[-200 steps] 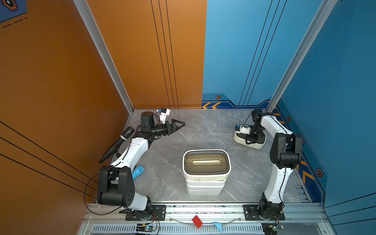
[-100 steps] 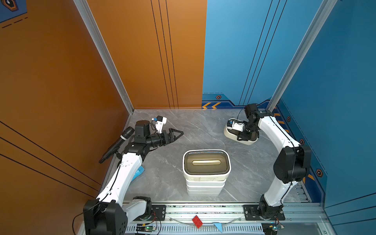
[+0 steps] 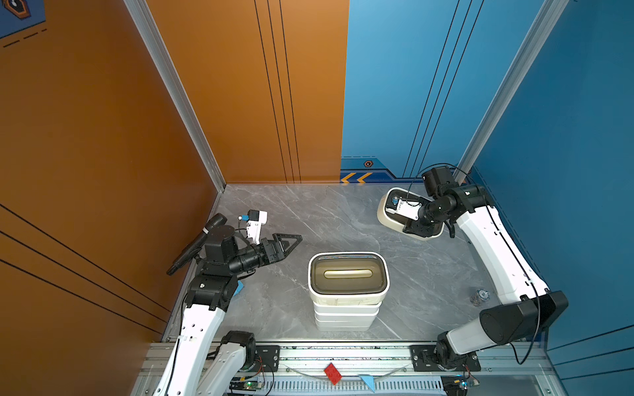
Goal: Stack the tissue boxes
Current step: Pick up the tissue box from the center of the board, then place the tissue box at the tissue box.
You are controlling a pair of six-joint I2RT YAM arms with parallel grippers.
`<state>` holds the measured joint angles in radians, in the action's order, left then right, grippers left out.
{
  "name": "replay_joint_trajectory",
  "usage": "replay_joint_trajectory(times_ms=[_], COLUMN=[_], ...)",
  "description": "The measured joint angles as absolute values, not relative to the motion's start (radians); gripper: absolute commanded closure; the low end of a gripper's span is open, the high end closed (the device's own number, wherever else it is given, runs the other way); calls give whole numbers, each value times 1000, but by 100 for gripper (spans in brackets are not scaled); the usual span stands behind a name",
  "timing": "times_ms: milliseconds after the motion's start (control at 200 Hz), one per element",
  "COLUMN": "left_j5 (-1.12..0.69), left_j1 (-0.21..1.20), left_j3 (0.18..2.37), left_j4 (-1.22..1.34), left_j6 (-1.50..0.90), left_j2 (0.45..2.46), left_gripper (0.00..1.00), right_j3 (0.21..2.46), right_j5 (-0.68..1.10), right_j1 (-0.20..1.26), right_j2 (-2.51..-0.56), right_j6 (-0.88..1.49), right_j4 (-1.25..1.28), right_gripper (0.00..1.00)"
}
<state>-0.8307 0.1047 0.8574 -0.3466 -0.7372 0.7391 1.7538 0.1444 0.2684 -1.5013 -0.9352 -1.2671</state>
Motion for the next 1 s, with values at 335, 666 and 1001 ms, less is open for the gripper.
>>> replay_joint_trajectory(times_ms=[335, 666, 1001], left_j5=[-849, -863, -933], left_j1=[125, 150, 165], left_j3=[865, 867, 867], left_j4=[-340, -333, -334], left_j6=[-801, -866, -789], left_j2=[700, 677, 635], left_gripper=[2, 2, 2], right_j3=[1834, 2093, 2279], right_j5=[78, -20, -144], right_j1=[447, 661, 891], right_j2=[-1397, -1435, -1571], right_j6=[-880, -835, -731], right_j4=[-1302, -1378, -1515], right_gripper=[66, 65, 66])
